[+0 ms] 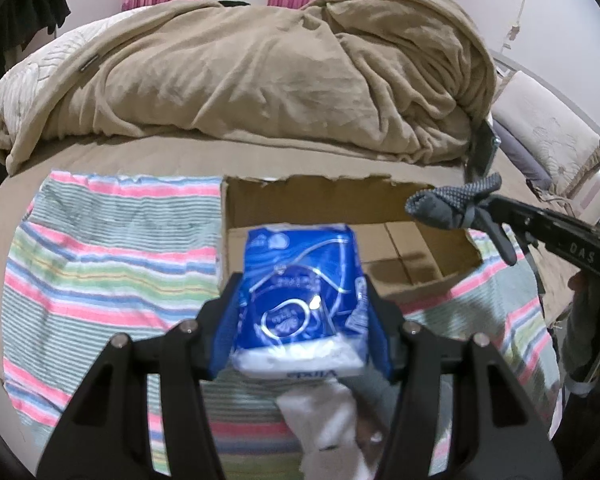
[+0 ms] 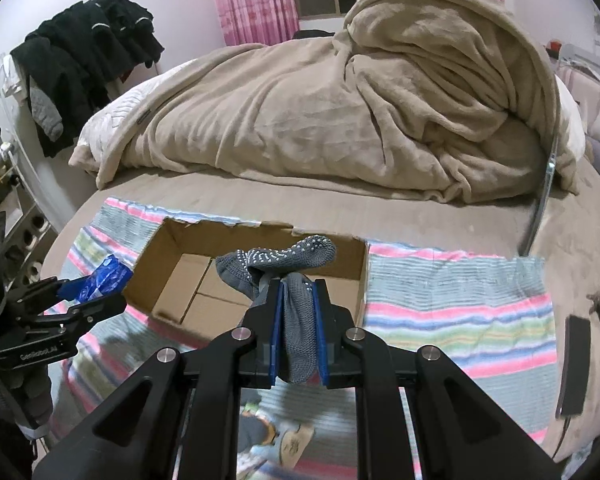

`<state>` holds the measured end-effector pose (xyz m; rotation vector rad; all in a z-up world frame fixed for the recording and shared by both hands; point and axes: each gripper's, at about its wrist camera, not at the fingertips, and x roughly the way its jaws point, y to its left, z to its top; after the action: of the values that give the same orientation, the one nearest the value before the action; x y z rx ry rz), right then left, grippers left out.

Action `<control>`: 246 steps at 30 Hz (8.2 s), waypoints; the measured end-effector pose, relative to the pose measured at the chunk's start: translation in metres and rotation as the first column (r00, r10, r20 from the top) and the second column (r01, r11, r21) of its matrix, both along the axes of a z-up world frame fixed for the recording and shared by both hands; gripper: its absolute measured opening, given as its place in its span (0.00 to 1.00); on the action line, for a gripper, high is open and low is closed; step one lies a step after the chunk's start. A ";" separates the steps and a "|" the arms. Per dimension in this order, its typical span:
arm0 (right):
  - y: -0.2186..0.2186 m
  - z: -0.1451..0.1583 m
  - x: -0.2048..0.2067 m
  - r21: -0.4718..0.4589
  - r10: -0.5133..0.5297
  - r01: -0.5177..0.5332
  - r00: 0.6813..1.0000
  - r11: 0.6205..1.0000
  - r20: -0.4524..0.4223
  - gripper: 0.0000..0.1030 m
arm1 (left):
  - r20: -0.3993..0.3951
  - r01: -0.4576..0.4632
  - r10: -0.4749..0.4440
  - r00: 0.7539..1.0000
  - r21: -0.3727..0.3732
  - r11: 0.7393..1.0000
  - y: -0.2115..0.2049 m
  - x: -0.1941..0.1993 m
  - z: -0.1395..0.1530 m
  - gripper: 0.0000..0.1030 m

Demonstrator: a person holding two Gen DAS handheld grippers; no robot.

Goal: Organize objects
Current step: 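Carry both items into the cardboard box and open both grippers, then grasp the white rolled socks with the left gripper while the right grasps grey gloves, then lower both held items into the box and open both grippers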

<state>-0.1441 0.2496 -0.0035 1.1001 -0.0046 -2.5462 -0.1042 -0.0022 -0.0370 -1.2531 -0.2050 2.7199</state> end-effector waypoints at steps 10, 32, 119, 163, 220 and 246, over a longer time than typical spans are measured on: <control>-0.004 -0.028 -0.031 0.007 0.014 -0.014 0.999 1.000 0.047 0.15 | 0.022 0.001 -0.001 1.000 -0.003 1.000 0.001 -0.034 -0.021 0.54; 0.000 -0.054 -0.031 -0.030 -0.031 0.035 0.992 0.999 0.120 0.57 | 0.043 0.012 -0.011 0.999 -0.028 1.000 0.008 -0.048 -0.035 0.69; -0.043 -0.055 0.080 -0.047 0.141 -0.135 0.978 0.990 0.153 0.45 | 0.179 -0.001 -0.002 0.984 0.020 1.000 0.019 0.071 -0.074 0.47; -0.054 0.033 0.057 0.004 0.170 -0.170 0.982 0.985 -0.081 0.33 | -0.038 0.038 -0.035 0.999 0.056 0.998 0.005 0.049 0.018 0.28; -0.074 -0.053 -0.032 -0.052 0.128 -0.125 0.990 0.991 0.066 0.53 | 0.061 -0.033 0.036 0.997 -0.040 0.999 -0.010 -0.044 -0.020 0.45; -0.027 -0.012 0.049 -0.030 0.071 -0.071 0.997 0.997 0.004 0.73 | 0.056 -0.004 0.001 0.998 0.054 0.999 0.013 0.029 0.008 0.63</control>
<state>-0.0954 0.2227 -0.0151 1.0759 -0.0049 -2.4724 -0.0755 0.0105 -0.0295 -1.3163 -0.2847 2.6642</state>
